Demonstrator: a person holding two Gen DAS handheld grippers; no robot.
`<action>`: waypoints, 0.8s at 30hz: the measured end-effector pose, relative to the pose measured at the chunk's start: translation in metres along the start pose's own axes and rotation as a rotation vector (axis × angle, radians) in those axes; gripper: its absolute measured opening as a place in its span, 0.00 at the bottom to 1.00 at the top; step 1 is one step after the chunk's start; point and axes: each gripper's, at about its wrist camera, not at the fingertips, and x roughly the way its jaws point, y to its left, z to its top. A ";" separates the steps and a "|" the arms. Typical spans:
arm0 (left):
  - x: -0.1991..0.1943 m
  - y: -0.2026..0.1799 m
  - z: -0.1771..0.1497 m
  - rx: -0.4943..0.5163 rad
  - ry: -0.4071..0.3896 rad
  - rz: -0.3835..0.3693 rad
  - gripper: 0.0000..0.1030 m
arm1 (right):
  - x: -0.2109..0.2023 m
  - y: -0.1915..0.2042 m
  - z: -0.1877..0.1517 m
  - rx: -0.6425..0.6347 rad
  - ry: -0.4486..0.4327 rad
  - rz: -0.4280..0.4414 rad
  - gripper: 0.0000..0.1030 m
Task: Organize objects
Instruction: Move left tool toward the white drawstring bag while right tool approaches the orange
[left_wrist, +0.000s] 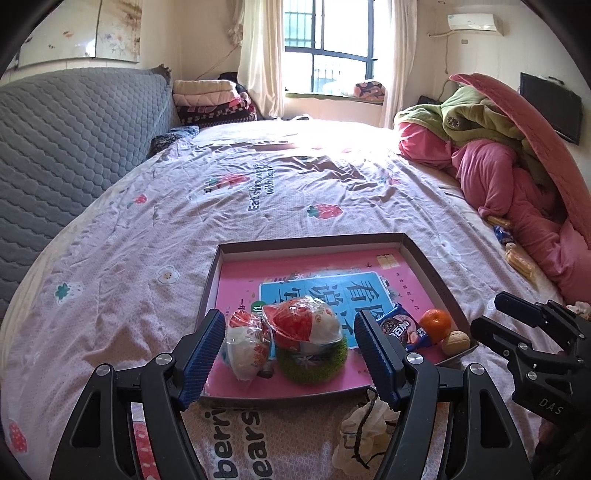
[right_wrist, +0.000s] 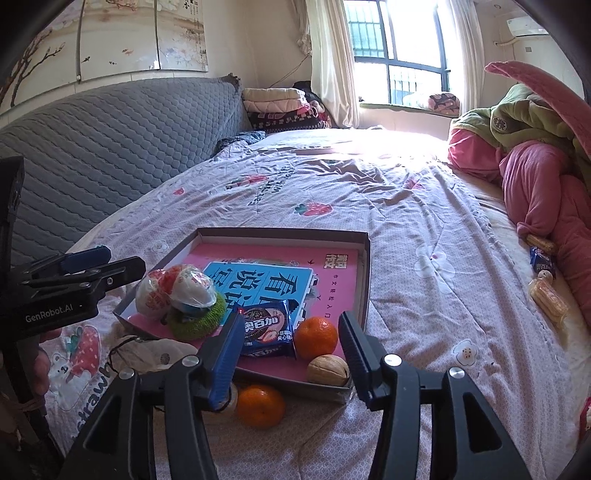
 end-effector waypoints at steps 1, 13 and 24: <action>-0.003 0.000 0.000 0.000 -0.004 0.001 0.72 | -0.003 0.002 0.001 -0.002 -0.007 0.002 0.54; -0.032 -0.009 -0.013 0.016 -0.019 -0.014 0.72 | -0.030 0.014 0.000 -0.011 -0.059 0.033 0.64; -0.028 -0.020 -0.048 0.048 0.041 -0.028 0.72 | -0.033 0.029 -0.030 -0.083 -0.004 0.001 0.64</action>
